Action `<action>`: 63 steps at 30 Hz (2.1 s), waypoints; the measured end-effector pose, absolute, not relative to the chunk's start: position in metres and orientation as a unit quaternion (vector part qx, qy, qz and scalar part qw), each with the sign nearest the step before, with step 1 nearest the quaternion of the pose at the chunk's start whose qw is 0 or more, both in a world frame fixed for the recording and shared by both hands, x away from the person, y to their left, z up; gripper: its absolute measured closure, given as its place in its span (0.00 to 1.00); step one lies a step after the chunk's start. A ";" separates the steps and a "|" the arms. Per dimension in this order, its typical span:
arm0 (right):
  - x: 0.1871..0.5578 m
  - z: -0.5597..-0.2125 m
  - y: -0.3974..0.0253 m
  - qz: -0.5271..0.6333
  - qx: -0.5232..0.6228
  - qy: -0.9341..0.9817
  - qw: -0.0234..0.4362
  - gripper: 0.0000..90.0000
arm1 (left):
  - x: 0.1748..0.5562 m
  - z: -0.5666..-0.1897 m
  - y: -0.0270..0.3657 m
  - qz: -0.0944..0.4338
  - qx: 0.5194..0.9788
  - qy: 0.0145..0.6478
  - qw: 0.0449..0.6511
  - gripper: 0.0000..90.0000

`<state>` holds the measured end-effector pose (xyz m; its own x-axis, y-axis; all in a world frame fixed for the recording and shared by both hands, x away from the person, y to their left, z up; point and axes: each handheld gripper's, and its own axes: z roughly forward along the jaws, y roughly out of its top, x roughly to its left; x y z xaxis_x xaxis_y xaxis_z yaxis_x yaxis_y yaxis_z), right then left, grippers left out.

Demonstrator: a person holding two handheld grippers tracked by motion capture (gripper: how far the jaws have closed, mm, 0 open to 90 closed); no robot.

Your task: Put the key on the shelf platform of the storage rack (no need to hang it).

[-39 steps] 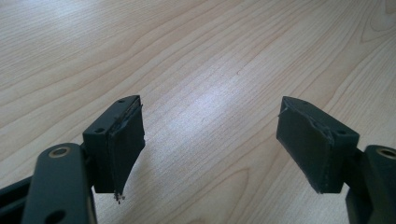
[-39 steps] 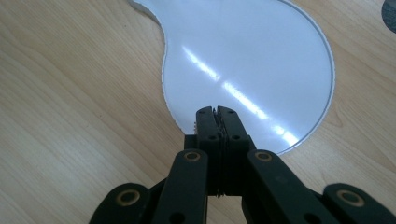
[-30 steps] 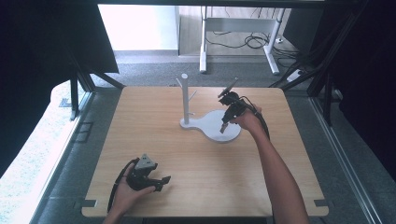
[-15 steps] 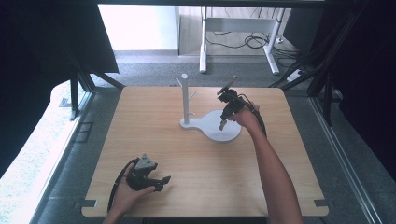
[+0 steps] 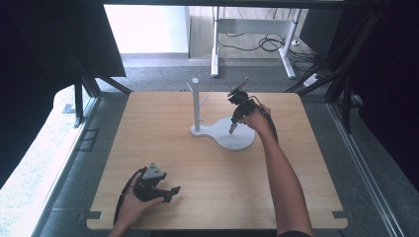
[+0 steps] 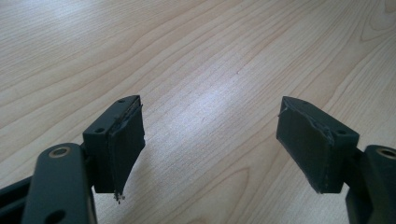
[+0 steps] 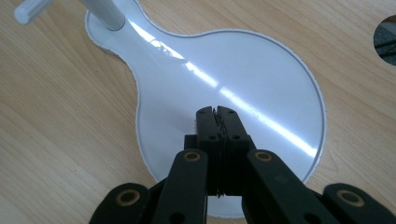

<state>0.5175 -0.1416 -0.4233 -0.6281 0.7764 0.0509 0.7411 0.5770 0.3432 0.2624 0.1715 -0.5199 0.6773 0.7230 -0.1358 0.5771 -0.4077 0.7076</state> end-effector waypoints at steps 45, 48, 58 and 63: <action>0.525 -0.471 -0.154 0.169 0.450 0.874 0.066 0.83 | 0.263 -0.520 0.172 0.100 0.834 0.387 0.381 0.26; 0.524 -0.468 -0.155 0.179 0.452 0.872 0.064 0.83 | 0.263 -0.520 0.172 0.100 0.834 0.387 0.380 0.27; 0.518 -0.459 -0.157 0.188 0.447 0.871 0.069 0.76 | 0.263 -0.521 0.171 0.098 0.836 0.385 0.379 0.26; 0.513 -0.455 -0.157 0.192 0.438 0.876 0.066 0.74 | 0.263 -0.521 0.171 0.098 0.836 0.385 0.378 0.26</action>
<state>0.5133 -0.1569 -0.4549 -0.6074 0.7927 0.0516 0.7418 0.5427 0.3939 0.2631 0.1710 -0.5209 0.6844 0.7179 -0.1274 0.5699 -0.4178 0.7076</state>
